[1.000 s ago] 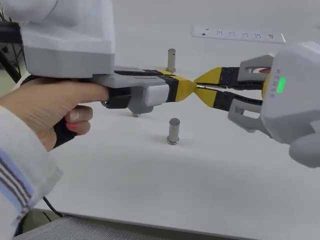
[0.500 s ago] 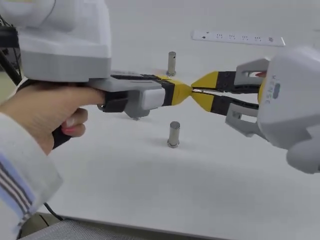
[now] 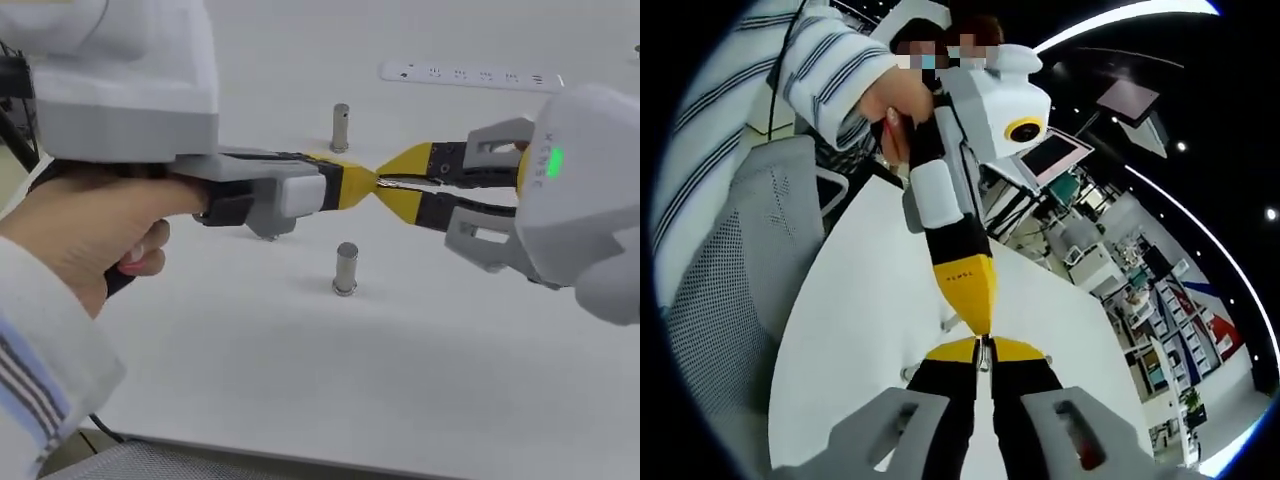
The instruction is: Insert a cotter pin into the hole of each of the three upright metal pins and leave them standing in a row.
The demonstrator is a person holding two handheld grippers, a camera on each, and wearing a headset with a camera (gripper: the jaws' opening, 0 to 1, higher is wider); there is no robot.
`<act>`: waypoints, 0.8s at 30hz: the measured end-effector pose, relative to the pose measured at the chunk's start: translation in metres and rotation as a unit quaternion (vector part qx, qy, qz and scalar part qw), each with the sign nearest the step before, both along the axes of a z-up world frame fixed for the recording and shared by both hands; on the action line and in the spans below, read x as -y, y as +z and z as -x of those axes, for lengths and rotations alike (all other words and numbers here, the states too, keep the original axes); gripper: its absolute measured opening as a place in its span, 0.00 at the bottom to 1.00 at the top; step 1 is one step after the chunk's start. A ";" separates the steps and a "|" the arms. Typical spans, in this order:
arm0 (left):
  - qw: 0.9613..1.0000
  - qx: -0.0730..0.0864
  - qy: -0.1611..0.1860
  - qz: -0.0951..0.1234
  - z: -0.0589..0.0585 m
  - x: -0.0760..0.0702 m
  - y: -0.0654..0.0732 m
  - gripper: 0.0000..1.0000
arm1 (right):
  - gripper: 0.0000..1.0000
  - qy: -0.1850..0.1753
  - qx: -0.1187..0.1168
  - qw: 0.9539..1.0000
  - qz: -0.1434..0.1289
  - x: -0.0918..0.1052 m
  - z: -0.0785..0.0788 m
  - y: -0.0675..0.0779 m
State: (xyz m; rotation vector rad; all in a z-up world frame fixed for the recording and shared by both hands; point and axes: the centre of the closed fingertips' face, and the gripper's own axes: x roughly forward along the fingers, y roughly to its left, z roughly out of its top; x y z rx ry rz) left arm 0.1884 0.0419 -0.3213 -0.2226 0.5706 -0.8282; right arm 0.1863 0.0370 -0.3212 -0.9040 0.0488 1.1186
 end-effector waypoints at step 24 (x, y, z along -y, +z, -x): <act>0.966 0.180 -0.138 -0.125 0.026 -0.001 0.002 0.00 | 0.20 -0.039 -0.247 0.965 -0.081 0.016 0.005 -0.030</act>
